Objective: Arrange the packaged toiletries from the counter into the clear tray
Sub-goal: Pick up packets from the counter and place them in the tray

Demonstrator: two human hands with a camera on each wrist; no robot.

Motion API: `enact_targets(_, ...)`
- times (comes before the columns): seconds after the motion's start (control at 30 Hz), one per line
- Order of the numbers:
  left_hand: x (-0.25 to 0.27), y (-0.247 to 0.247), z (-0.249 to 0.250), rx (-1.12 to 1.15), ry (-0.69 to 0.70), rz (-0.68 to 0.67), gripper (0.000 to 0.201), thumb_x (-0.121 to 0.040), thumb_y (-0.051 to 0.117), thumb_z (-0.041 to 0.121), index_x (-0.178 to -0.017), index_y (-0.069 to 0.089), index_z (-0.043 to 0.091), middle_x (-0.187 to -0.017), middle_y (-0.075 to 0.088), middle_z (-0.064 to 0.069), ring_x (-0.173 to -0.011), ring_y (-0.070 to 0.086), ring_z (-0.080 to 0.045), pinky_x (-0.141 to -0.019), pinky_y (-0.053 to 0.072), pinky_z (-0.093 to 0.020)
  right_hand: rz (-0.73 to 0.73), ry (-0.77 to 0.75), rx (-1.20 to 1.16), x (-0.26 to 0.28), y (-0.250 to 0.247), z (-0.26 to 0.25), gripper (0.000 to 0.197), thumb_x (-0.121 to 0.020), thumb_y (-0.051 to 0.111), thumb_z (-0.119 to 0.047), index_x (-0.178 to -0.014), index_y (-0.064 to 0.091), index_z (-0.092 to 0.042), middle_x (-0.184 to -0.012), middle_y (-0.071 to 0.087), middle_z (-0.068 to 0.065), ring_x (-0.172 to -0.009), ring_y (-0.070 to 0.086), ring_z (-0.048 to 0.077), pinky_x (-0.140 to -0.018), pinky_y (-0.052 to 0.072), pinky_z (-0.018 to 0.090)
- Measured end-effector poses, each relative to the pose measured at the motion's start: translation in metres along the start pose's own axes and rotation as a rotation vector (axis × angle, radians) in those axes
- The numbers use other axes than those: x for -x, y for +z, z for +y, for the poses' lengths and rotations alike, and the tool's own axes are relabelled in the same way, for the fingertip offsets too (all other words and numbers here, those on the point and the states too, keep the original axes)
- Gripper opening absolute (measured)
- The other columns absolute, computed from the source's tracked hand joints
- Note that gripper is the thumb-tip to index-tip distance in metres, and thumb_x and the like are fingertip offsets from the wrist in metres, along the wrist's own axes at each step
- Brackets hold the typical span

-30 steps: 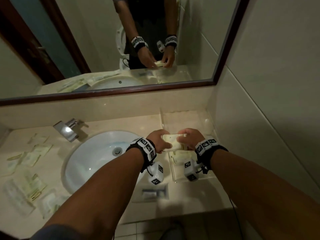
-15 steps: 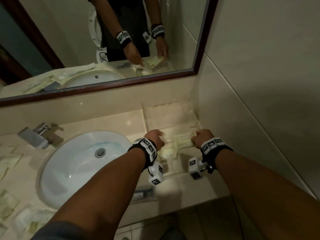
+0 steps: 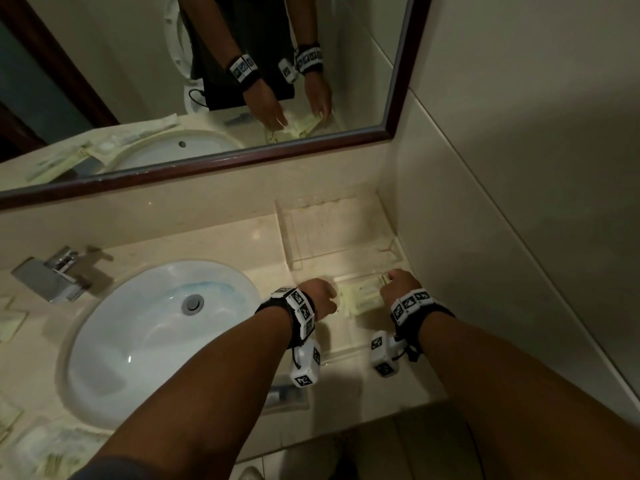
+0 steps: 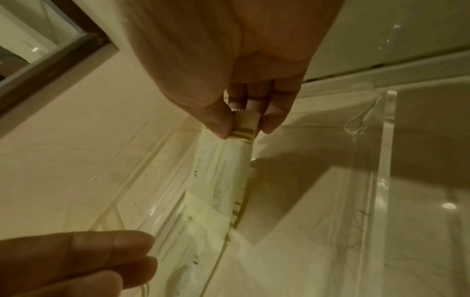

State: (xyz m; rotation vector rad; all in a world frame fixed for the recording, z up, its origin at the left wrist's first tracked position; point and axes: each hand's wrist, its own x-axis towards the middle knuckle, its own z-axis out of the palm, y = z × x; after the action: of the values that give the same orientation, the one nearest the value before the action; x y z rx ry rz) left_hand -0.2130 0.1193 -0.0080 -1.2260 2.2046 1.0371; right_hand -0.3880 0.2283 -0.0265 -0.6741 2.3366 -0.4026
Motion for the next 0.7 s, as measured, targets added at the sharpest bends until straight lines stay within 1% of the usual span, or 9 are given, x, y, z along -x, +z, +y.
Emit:
enact_targets(0.1,-0.006,0.004,0.0,-0.012,0.0,-0.028,0.042,-0.09,0.066,0.026,-0.131,0.061,0.017,-0.134,0.059,-0.003,-0.122,0.056,-0.022,-0.101,0.045,-0.029,0.007,0.009,-0.009,-0.007,0.004,0.004,0.039,-0.091,0.05,-0.01,-0.128,0.062,-0.012,-0.128,0.064,0.014,-0.109,0.062,0.033,-0.079,0.044,0.025)
enact_targets(0.23,-0.012,0.012,0.0,-0.017,-0.01,-0.057,0.043,-0.089,0.066,0.029,-0.131,0.061,0.018,-0.136,0.058,-0.002,-0.122,0.056,-0.021,-0.104,0.045,-0.031,-0.009,0.032,-0.032,-0.012,0.011,0.008,0.048,-0.093,0.051,-0.01,-0.14,0.054,-0.018,-0.134,0.06,0.012,-0.113,0.061,0.031,-0.077,0.041,0.023)
enact_targets(0.33,-0.014,0.018,-0.001,-0.044,0.014,-0.057,0.045,-0.091,0.063,0.031,-0.134,0.059,0.018,-0.138,0.056,-0.001,-0.125,0.054,-0.021,-0.105,0.043,-0.03,0.023,0.037,-0.069,-0.015,0.017,0.011,0.046,-0.093,0.054,-0.012,-0.138,0.055,-0.018,-0.13,0.062,0.012,-0.11,0.062,0.03,-0.076,0.041,0.022)
enact_targets(0.43,-0.016,0.02,-0.002,-0.046,0.029,-0.048,0.047,-0.091,0.063,0.034,-0.135,0.058,0.02,-0.139,0.056,-0.001,-0.126,0.053,-0.021,-0.105,0.041,-0.026,0.044,0.053,-0.082,-0.021,0.022,0.013,0.042,-0.092,0.058,-0.02,-0.134,0.057,-0.02,-0.126,0.064,0.011,-0.107,0.063,0.029,-0.077,0.043,0.022)
enact_targets(0.5,-0.016,0.019,-0.002,-0.046,0.027,-0.054,0.047,-0.091,0.062,0.035,-0.135,0.058,0.021,-0.138,0.057,-0.001,-0.125,0.054,-0.021,-0.104,0.042,-0.026,0.042,0.066,-0.033,-0.021,0.022,0.01,0.04,-0.091,0.06,-0.027,-0.131,0.056,-0.02,-0.121,0.065,0.01,-0.102,0.064,0.03,-0.076,0.046,0.025)
enact_targets(0.57,-0.016,0.018,-0.001,-0.044,0.024,-0.061,0.047,-0.09,0.062,0.035,-0.135,0.058,0.021,-0.137,0.058,-0.001,-0.124,0.055,-0.021,-0.103,0.042,-0.026,0.043,0.054,0.028,-0.019,0.022,0.004,0.038,-0.091,0.061,-0.032,-0.125,0.052,-0.017,-0.117,0.063,0.011,-0.099,0.064,0.031,-0.078,0.05,0.031)
enact_targets(0.63,-0.016,0.018,-0.001,-0.039,0.02,-0.059,0.047,-0.09,0.062,0.036,-0.134,0.059,0.023,-0.135,0.059,0.0,-0.123,0.056,-0.021,-0.103,0.042,-0.026,0.059,0.044,0.107,-0.015,0.023,-0.001,0.044,-0.089,0.063,-0.038,-0.125,0.046,-0.016,-0.122,0.056,0.012,-0.105,0.062,0.032,-0.085,0.053,0.039)
enact_targets(0.7,-0.016,0.018,-0.001,-0.044,0.013,-0.06,0.045,-0.089,0.062,0.036,-0.133,0.059,0.026,-0.134,0.06,0.001,-0.122,0.057,-0.02,-0.103,0.042,-0.026,0.076,0.047,0.176,-0.012,0.024,-0.004,0.049,-0.088,0.063,-0.041,-0.126,0.047,-0.016,-0.127,0.05,0.012,-0.112,0.058,0.033,-0.09,0.052,0.044)
